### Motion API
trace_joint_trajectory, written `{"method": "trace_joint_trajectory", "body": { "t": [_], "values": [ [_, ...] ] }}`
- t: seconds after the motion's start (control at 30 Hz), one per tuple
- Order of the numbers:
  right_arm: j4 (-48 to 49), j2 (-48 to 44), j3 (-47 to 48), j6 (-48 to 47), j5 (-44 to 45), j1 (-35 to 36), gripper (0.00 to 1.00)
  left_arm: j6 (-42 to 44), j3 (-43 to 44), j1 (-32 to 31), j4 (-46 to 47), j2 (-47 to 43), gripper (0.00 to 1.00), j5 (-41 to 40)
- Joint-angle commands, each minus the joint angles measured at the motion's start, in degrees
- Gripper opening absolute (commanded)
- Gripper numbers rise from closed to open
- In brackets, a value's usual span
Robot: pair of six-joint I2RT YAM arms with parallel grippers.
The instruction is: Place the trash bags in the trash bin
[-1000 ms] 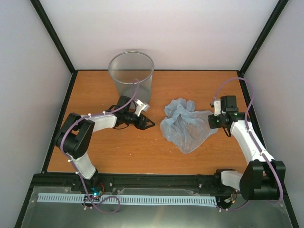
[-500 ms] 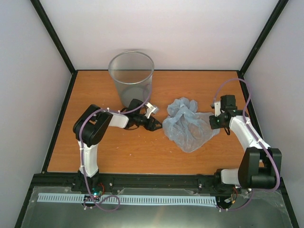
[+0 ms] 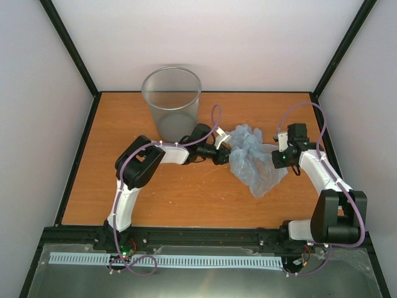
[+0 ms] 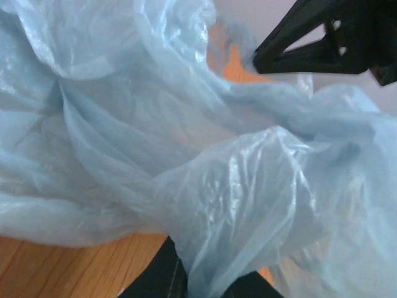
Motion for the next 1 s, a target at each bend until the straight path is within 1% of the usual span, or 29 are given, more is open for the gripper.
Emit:
{"method": "trace_joint_trajectory", "body": {
  "t": [0.0,0.1,0.23,0.33,0.43,0.53,0.57,0.63,0.7,0.8,0.87,0.9,0.97],
  "values": [
    [-0.66,-2.18,3.92,1.31,-1.23,-0.49,0.03,2.26,3.54,-0.11,-2.92,-3.99,0.01,1.7],
    [-0.03,-3.29,6.26,2.06,-1.45,-1.29,0.03,4.16,1.05,2.0,-7.39,-9.54,0.01,1.34],
    [0.96,-3.95,8.46,4.13,-1.61,-3.0,0.03,9.41,0.71,4.89,-21.15,-15.7,0.0,-3.39],
    [0.87,-4.57,9.32,3.6,0.27,-4.13,0.03,13.68,-0.04,6.4,-31.28,-19.77,0.01,-11.09],
    [0.47,-4.62,10.63,3.31,1.5,-7.25,0.03,17.43,-1.78,7.21,-41.3,-24.09,0.01,-17.32],
    [-0.83,-4.44,12.71,3.89,-0.05,-11.16,0.03,19.34,-2.95,7.27,-49.98,-27.3,0.01,-23.69],
    [-1.46,-4.55,13.34,3.9,-0.3,-11.59,0.03,20.34,-3.27,7.34,-52.62,-28.51,0.01,-26.52],
    [-2.11,-5.46,13.53,3.75,-0.53,-11.9,0.03,22.32,-4.29,7.79,-57.57,-30.2,0.01,-29.22],
    [-2.24,-6.67,12.63,2.56,-3.51,-11.93,0.03,23.27,-3.83,8.93,-62.06,-30.04,0.01,-29.79],
    [-3.47,-7.25,11.36,1.62,-11.72,-11.93,0.03,23.17,-0.74,9.38,-63.03,-30.32,0.01,-27.77],
    [-3.91,-7.12,11.61,1.7,-17.84,-11.93,0.03,22.95,4.22,9.38,-63.08,-29.17,0.01,-25.71],
    [-3.93,-6.9,12.63,2.1,-19.53,-11.93,0.03,23.51,7.6,9.38,-63.56,-28.06,0.01,-24.06],
    [-3.49,-5.63,16.61,3.83,-20.21,-11.93,0.03,24.28,15.04,9.38,-64.57,-25.48,0.01,-22.14]
  ]
}}
